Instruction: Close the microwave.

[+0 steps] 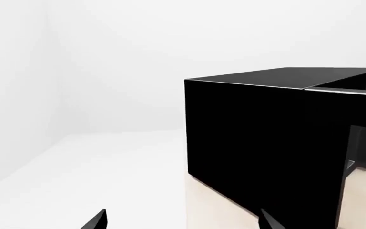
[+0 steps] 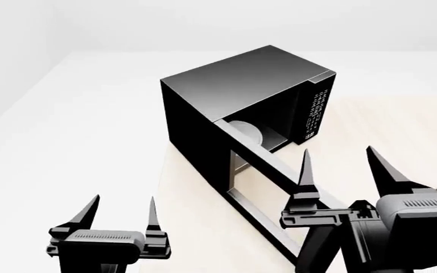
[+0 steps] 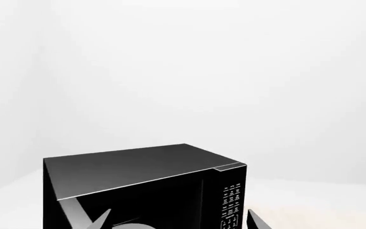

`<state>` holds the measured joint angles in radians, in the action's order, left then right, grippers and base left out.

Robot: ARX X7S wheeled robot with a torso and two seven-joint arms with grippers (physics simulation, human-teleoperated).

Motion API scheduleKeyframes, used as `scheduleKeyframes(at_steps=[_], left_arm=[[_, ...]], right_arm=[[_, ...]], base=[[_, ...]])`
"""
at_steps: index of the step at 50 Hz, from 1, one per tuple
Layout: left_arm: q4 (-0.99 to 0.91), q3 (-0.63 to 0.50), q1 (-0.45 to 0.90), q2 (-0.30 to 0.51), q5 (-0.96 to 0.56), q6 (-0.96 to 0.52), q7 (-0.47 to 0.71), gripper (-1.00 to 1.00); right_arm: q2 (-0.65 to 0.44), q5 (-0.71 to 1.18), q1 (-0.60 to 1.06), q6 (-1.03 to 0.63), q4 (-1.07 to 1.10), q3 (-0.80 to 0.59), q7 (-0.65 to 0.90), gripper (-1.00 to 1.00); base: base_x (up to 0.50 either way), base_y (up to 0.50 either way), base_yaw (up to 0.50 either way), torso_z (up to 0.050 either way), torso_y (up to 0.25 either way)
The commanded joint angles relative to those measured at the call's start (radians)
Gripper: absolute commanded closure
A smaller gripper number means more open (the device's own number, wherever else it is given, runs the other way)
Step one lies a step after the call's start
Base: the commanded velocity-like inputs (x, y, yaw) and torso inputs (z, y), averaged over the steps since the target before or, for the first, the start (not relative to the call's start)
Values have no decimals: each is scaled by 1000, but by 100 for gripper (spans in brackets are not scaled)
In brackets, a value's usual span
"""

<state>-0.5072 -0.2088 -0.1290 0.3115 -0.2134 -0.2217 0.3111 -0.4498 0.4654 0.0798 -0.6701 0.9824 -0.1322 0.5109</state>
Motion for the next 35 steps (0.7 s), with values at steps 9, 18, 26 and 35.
scheduleKeyframes(at_steps=[9,18,26,35], left_arm=[[-2,-4,0,8,-5,2,6,-100],[-6,11,4,17,-20,-6,9,-100],[-18,24,1,25,-29,-14,17,-100],[-20,36,6,30,-38,-20,25,-100]], right_arm=[[-27,60,83,-79,40,-40,35,-100],[-29,70,113,-89,39,-82,46,-100],[-24,76,140,-94,32,-122,53,-100],[-17,81,174,-98,19,-161,57,-100]], base=[[0,0,0,0,0],[0,0,0,0,0],[0,0,0,0,0],[0,0,0,0,0]])
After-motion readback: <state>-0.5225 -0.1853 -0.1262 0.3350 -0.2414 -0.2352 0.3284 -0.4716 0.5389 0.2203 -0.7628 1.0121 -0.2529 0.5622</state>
